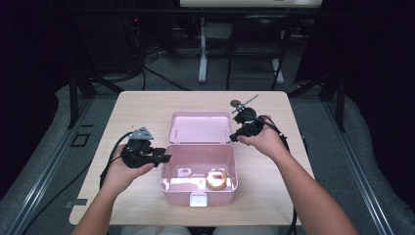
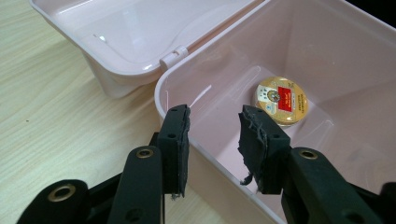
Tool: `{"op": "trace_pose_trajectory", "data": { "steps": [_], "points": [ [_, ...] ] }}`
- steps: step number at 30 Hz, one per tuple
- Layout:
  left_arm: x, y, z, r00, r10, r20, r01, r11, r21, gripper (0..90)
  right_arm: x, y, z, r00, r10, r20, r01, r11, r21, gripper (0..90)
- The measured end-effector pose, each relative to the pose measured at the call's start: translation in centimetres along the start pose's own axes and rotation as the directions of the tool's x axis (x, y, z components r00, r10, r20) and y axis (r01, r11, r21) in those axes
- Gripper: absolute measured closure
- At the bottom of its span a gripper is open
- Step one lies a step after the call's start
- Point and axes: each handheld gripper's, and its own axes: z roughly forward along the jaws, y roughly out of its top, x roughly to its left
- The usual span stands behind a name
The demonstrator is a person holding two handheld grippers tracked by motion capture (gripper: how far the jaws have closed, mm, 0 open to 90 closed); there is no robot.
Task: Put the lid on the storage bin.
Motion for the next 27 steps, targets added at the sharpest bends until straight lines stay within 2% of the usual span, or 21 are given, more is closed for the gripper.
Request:
{"op": "trace_pose_trajectory", "data": {
  "steps": [3, 8, 14, 20, 27],
  "points": [
    [0.0, 0.0, 0.0, 1.0000, -0.001, 0.000, 0.001, 1.0000, -0.001, 62.0, -0.3, 0.2, 0.4, 1.0000, 0.005, 0.006, -0.005, 1.000, 0.003, 60.2],
    [0.1, 0.0, 0.0, 1.0000, -0.006, 0.001, 0.006, 1.0000, -0.005, 61.6, -0.8, 0.5, 0.7, 0.9974, 0.072, -0.012, -0.072, 0.997, -0.003, 59.9],
    [0.1, 0.0, 0.0, 1.0000, -0.010, 0.000, 0.010, 0.9999, -0.005, 61.2, -1.3, 0.8, 1.0, 0.9953, 0.097, 0.005, -0.097, 0.995, -0.020, 59.4],
    [0.2, -0.2, 0.2, 0.9999, -0.009, -0.008, 0.009, 0.9999, 0.007, 62.4, -1.9, 1.4, 1.2, 0.9905, 0.131, 0.041, -0.130, 0.991, -0.040, 59.6],
    [0.4, -0.3, 0.2, 0.9998, -0.006, -0.020, 0.006, 0.9997, 0.024, 66.1, -2.3, 2.2, 2.4, 0.9849, 0.162, 0.060, -0.160, 0.987, -0.032, 62.8]
  ]
}}
